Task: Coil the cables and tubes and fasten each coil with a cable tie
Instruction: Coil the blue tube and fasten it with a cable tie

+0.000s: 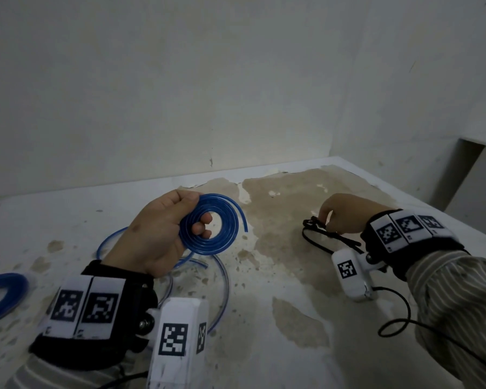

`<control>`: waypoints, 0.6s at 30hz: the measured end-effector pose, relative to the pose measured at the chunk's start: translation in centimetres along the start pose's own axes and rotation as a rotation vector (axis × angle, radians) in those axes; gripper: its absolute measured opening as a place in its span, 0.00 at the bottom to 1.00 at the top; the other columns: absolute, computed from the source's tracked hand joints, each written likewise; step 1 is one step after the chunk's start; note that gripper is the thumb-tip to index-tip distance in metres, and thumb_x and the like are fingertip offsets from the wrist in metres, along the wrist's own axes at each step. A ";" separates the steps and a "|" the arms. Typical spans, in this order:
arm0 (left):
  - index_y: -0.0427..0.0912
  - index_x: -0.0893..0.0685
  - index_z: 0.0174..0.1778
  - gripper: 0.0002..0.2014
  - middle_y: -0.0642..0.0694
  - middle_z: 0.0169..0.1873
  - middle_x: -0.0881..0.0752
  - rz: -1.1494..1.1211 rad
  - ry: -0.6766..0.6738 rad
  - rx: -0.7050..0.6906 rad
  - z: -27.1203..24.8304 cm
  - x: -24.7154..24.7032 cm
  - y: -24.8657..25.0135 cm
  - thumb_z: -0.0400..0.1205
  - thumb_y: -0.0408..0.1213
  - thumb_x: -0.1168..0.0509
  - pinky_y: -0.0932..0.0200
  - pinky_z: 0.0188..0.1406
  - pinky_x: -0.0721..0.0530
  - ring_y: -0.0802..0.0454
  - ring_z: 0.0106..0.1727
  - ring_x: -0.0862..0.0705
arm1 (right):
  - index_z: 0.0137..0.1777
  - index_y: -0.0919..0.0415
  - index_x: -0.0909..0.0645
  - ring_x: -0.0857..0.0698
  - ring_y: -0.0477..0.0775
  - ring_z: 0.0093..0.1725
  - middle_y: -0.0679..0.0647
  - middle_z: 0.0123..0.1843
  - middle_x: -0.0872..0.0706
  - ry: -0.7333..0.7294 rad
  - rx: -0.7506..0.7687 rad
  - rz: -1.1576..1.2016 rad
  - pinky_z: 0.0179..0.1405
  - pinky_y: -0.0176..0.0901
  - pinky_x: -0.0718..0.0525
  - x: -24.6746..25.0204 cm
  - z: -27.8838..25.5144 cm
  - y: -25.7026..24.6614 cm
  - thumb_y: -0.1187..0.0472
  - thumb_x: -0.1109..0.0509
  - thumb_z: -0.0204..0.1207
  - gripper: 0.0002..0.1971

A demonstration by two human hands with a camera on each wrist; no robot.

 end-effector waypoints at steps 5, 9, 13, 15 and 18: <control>0.34 0.22 0.46 0.11 0.45 0.23 0.20 -0.014 0.009 -0.004 0.0 0.3 0.0 0.86 0.33 0.48 0.60 0.28 0.17 0.56 0.20 0.27 | 0.32 0.51 0.22 0.14 0.50 0.36 0.49 0.36 0.16 0.042 0.022 0.112 0.39 0.39 0.18 0.5 -0.4 -0.4 0.65 0.32 0.75 0.12; 0.36 0.22 0.44 0.11 0.45 0.24 0.21 -0.008 0.017 -0.001 0.0 0.3 -0.3 0.86 0.33 0.48 0.59 0.28 0.18 0.56 0.20 0.27 | 0.33 0.54 0.21 0.21 0.47 0.35 0.48 0.34 0.19 0.109 0.076 0.102 0.32 0.34 0.27 1.8 -0.8 -1.2 0.63 0.30 0.74 0.08; 0.36 0.22 0.44 0.11 0.44 0.25 0.21 -0.006 0.048 0.003 0.0 0.6 -0.4 0.86 0.34 0.48 0.58 0.29 0.19 0.56 0.21 0.28 | 0.39 0.61 0.17 0.14 0.50 0.35 0.54 0.36 0.12 0.296 0.190 0.385 0.35 0.38 0.18 4.0 -2.2 -3.6 0.67 0.27 0.71 0.02; 0.37 0.23 0.44 0.11 0.44 0.25 0.22 -0.013 0.081 -0.005 -0.1 0.7 -0.2 0.86 0.34 0.48 0.58 0.29 0.19 0.56 0.21 0.28 | 0.41 0.67 0.18 0.12 0.50 0.33 0.58 0.35 0.11 0.324 0.327 0.717 0.37 0.41 0.14 5.0 -3.8 -6.2 0.71 0.26 0.70 0.04; 0.37 0.24 0.43 0.10 0.44 0.25 0.23 -0.037 0.123 -0.028 -0.2 0.8 0.1 0.87 0.34 0.48 0.59 0.27 0.20 0.55 0.21 0.29 | 0.40 0.69 0.19 0.13 0.53 0.32 0.60 0.34 0.12 0.263 0.587 1.160 0.39 0.41 0.12 6.2 -6.6 -10.5 0.74 0.26 0.65 0.06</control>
Point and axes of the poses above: each hand's wrist, its own z-axis towards the middle knuckle, its own x-axis out of the back of the hand, y = z × x, the point moved 4 cm from there along z, towards the middle knuckle
